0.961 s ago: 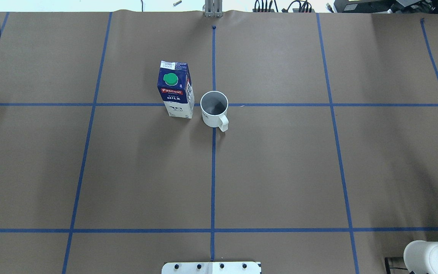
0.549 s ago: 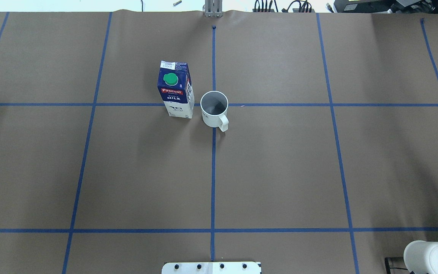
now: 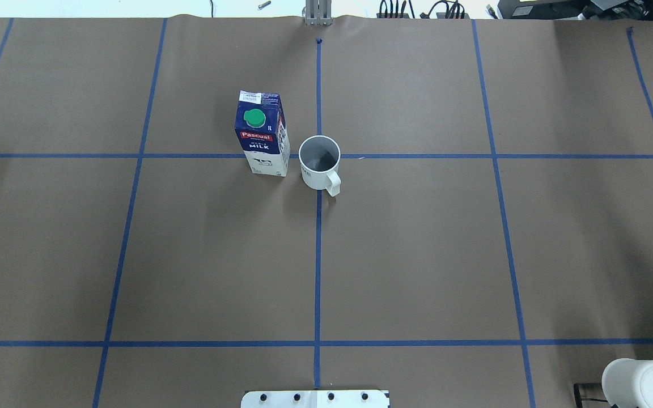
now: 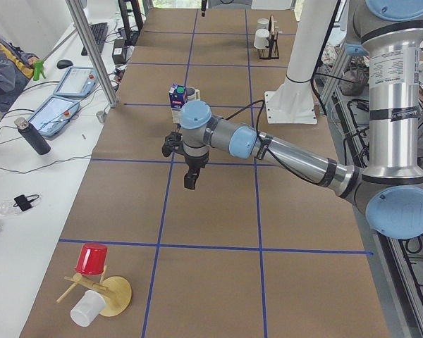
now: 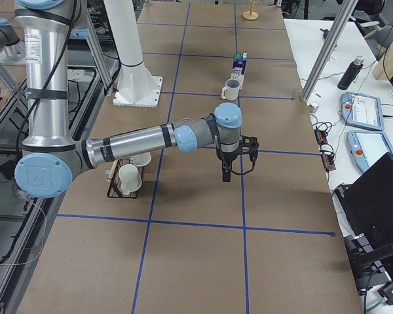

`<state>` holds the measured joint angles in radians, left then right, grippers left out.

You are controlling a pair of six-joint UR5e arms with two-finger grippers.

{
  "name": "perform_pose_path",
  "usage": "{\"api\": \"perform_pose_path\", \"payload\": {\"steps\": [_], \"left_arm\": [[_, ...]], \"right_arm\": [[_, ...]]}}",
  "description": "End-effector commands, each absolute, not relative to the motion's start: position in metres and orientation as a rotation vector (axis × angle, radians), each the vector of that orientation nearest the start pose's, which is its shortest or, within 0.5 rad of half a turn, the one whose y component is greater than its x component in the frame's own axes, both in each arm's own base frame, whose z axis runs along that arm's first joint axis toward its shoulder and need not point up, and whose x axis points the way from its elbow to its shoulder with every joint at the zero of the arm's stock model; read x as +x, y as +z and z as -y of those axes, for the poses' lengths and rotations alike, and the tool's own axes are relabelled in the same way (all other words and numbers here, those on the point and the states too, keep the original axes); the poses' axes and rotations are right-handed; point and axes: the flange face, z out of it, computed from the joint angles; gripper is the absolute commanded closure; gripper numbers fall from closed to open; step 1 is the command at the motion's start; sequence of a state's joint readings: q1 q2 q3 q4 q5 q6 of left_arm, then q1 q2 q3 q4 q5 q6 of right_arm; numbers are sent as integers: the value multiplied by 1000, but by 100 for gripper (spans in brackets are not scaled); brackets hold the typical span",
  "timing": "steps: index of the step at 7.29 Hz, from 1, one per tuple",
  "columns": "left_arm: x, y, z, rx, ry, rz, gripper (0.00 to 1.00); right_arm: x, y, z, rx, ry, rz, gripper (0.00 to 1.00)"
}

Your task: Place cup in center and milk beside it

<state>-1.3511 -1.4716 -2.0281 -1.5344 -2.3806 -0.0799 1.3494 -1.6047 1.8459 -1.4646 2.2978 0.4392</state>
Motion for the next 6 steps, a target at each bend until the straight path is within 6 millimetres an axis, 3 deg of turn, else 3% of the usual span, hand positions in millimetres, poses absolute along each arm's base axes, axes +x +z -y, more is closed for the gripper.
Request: {"api": "perform_pose_path", "payload": {"steps": [1, 3, 5, 6], "left_arm": [[32, 486, 445, 167, 245, -862, 2], [34, 476, 458, 194, 253, -850, 2], [36, 460, 469, 214, 241, -855, 2], [36, 459, 469, 201, 209, -860, 2]], "right_arm": [[-25, 535, 490, 89, 89, 784, 0], [-26, 527, 491, 93, 62, 781, 0], [-52, 512, 486, 111, -31, 785, 0], [-52, 509, 485, 125, -68, 786, 0]]}}
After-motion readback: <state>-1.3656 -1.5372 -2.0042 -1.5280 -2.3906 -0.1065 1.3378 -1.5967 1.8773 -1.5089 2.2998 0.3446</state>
